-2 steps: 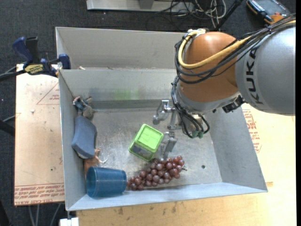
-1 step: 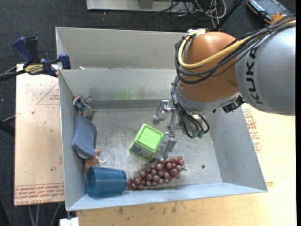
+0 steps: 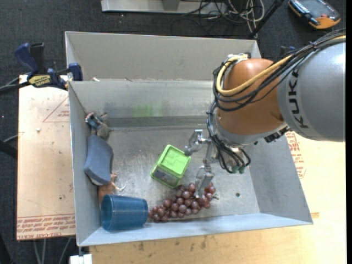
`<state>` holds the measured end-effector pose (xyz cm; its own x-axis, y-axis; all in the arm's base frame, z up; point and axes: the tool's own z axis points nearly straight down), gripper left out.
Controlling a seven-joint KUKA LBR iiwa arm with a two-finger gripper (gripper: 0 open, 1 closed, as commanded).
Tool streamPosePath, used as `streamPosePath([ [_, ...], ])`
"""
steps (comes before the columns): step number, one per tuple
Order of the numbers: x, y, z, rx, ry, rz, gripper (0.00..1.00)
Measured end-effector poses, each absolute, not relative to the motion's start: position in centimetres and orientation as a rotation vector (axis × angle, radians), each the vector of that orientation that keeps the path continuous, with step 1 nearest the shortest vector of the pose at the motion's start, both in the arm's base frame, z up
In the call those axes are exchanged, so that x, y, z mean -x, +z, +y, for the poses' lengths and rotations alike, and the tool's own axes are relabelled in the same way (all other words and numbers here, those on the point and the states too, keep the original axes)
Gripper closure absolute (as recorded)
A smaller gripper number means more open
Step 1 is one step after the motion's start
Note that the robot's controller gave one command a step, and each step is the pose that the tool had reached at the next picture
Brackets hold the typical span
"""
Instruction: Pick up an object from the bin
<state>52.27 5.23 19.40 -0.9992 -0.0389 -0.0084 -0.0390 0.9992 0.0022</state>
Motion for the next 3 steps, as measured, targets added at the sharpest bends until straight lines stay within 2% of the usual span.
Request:
streamPosePath([
  [1, -51.2, 13.6, 2.2, 0.094, 0.001, 3.138, 0.00],
  [2, -50.9, 8.4, 1.6, 0.182, 0.001, 3.133, 0.00],
  [3, -49.8, 7.5, 2.3, -0.138, 0.000, 3.118, 1.00],
])
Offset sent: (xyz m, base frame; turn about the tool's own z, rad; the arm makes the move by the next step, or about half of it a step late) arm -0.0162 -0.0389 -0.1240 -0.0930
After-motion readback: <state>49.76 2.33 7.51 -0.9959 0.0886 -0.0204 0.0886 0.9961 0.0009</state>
